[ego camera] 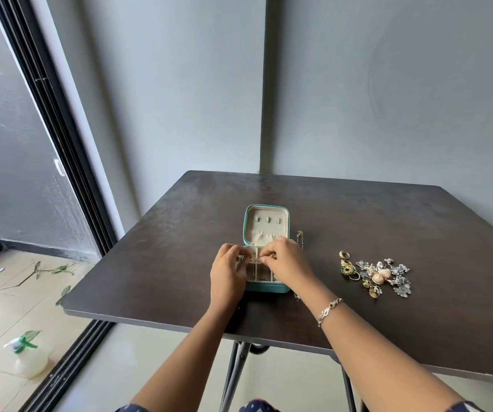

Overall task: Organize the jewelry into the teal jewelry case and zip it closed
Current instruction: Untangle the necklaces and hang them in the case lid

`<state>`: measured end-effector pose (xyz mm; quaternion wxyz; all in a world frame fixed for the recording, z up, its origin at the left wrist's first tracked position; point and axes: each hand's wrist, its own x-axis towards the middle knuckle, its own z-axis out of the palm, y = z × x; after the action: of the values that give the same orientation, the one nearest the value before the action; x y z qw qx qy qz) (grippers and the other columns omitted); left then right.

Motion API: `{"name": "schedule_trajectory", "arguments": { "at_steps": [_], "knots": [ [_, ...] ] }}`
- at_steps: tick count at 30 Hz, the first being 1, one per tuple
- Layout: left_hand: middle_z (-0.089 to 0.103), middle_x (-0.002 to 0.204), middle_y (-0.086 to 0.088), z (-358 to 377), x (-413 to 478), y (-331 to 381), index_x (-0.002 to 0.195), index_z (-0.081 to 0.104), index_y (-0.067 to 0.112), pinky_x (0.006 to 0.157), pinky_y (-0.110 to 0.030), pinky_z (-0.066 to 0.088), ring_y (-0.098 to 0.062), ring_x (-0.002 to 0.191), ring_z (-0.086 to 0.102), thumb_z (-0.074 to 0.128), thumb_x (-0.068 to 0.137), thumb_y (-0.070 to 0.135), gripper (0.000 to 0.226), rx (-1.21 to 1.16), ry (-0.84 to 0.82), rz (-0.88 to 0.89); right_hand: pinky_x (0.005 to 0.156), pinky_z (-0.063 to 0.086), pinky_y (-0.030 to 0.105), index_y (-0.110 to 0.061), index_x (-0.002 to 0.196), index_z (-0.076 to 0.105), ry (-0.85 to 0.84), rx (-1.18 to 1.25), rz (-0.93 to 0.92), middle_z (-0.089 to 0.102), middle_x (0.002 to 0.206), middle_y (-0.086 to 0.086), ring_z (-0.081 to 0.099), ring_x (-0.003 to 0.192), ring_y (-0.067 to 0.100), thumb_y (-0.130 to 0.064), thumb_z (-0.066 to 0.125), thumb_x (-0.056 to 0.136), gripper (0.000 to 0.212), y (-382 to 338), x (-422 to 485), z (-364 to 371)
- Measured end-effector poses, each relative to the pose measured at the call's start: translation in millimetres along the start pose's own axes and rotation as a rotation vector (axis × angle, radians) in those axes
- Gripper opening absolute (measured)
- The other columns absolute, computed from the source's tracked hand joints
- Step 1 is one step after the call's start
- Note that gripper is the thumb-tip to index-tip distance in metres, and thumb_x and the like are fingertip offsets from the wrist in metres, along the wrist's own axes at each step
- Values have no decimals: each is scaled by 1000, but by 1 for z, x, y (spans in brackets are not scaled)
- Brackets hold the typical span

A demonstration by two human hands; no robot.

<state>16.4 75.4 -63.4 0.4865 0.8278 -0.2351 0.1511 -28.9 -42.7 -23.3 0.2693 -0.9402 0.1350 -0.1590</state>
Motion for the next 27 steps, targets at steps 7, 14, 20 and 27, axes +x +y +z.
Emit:
{"name": "schedule_trajectory", "arguments": {
  "at_steps": [7,14,20,27],
  "knots": [
    [59,94,-4,-1,1,-2,88,65,5,73,-21,42,-13,79,53,60,82,-1,9,-34,-8,-17,85,39,28,-11,82,71,-112,-152,4,61,107,12,51,106,29,-21,61,87,15,-9,12,2],
    [61,93,-1,0,0,-5,90,65,9,74,-21,40,-17,83,56,60,82,2,12,-55,-6,-24,64,37,22,-5,76,66,-123,49,103,67,81,1,58,74,16,-19,62,85,18,-6,18,-6],
    [58,105,7,-3,4,-6,112,64,18,84,-9,27,-7,108,38,52,89,4,30,-107,-106,-39,78,52,38,-23,60,63,-155,280,76,69,75,5,63,75,22,-15,63,84,25,-4,21,-17],
    [54,99,20,-7,4,-6,105,67,18,95,-29,38,-9,112,39,62,86,14,20,-214,-185,-21,68,51,21,-10,65,59,-254,590,32,62,64,8,61,56,12,-1,54,88,26,-17,16,-28]
  ]
}}
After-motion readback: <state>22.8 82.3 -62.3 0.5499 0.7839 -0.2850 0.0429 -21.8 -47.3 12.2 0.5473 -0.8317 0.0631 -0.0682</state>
